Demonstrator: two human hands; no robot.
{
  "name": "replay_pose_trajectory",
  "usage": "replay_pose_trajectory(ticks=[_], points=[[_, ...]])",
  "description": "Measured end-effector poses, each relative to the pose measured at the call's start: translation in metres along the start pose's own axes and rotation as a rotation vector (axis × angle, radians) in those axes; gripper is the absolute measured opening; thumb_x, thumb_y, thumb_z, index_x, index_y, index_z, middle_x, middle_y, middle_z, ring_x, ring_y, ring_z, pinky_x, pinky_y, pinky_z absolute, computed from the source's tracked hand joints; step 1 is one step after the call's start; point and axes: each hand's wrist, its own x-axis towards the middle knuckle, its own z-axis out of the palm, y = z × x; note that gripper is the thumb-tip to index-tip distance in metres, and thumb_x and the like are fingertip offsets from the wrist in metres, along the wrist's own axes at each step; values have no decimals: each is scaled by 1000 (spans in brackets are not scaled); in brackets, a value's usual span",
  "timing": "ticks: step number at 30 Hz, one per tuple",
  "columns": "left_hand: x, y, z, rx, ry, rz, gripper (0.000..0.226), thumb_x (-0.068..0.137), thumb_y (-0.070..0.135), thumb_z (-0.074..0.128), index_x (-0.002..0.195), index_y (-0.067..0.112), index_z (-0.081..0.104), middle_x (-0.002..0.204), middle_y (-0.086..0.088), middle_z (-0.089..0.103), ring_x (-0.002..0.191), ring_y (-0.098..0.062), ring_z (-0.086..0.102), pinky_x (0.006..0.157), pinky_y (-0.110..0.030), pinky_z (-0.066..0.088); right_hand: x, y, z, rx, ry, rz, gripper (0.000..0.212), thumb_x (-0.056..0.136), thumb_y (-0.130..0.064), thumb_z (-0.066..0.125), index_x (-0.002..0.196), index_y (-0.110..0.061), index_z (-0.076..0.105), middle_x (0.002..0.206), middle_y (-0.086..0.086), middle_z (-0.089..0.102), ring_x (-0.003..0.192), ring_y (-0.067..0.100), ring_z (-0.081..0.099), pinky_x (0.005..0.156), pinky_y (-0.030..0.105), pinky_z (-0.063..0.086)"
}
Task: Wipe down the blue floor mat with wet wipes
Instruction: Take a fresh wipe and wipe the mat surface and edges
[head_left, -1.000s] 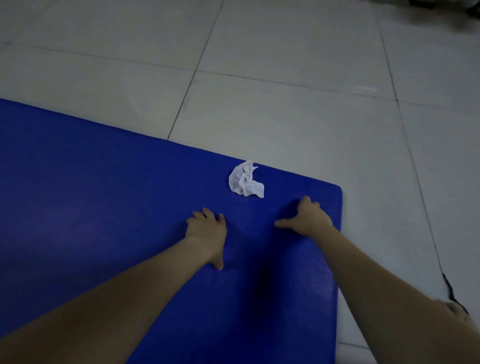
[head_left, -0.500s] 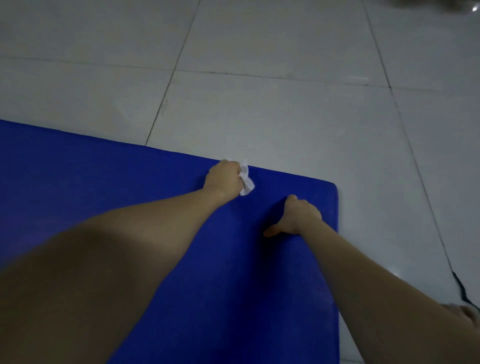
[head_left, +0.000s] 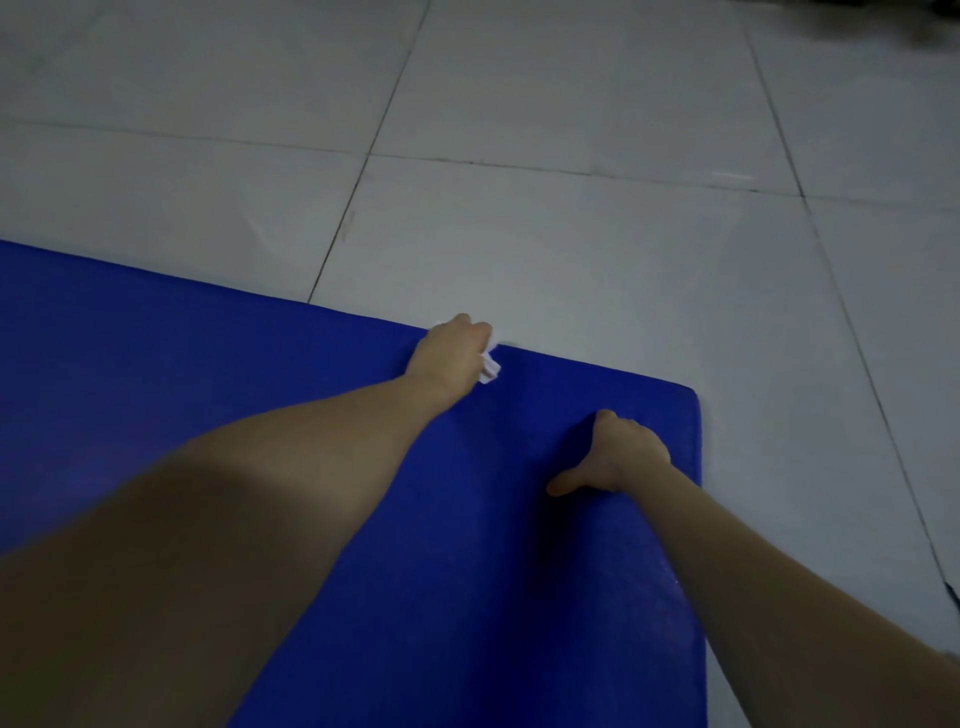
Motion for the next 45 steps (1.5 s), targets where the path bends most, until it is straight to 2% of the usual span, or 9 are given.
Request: replay_pose_trajectory(ticks=[4,9,15,18,23,28,36,41,45], points=[[-8,-49,-16,72,103,-233,6,94,15,60,99,15,63,103,-9,61,92,-29,61,77,-36,50,2,1,1,-5,9,0,114,53,-73,85,139,-14,38,116,1,54,95,19,48,72,34,47],[-17,-37,-14,-92,200,-443,6,92,12,56,95,13,61,95,-11,63,90,-32,61,74,-34,47,4,-1,1,-14,-1,2,111,52,-72,86,135,-14,41,109,-1,52,95,20,51,73,34,47],[-35,26,9,-324,55,-167,32,86,1,45,63,22,41,68,8,61,63,-15,53,58,-25,44,8,-4,-1,-41,-31,-3,97,50,-72,87,119,-17,45,97,-1,56,92,21,59,74,35,52],[-39,51,24,-241,2,-45,30,93,8,56,77,33,50,91,6,57,84,-15,48,80,-24,43,10,-4,-1,-59,-37,3,94,49,-72,87,113,-18,45,93,0,59,85,19,62,72,34,54],[-39,49,26,-140,-60,121,4,91,9,59,90,13,61,87,2,68,83,-17,60,74,-40,58,13,-2,-1,-71,-22,-19,89,49,-74,85,108,-19,46,90,-1,59,83,18,61,71,32,54],[-37,9,13,20,54,57,15,94,28,61,100,14,65,102,0,56,96,-19,54,71,-32,43,14,0,2,-52,-7,-40,97,45,-78,84,112,-19,45,95,-3,55,92,20,58,79,37,55],[-58,-77,-20,92,98,-317,25,85,18,77,88,15,53,97,-3,70,82,-23,65,65,-39,55,14,0,2,-52,-11,-30,95,46,-76,86,108,-18,45,90,-1,55,89,20,59,78,38,56],[-66,-44,-1,-69,133,-329,32,92,10,61,67,20,44,85,9,74,79,-18,64,53,-27,41,16,-1,2,-63,-17,-28,93,45,-75,87,106,-18,47,90,0,59,86,20,62,80,39,58],[-71,17,18,-170,53,-240,26,96,26,63,75,16,51,89,-2,74,86,-22,66,69,-33,54,18,0,2,-70,-6,-27,90,44,-76,86,101,-19,47,88,1,60,84,20,62,78,39,58]])
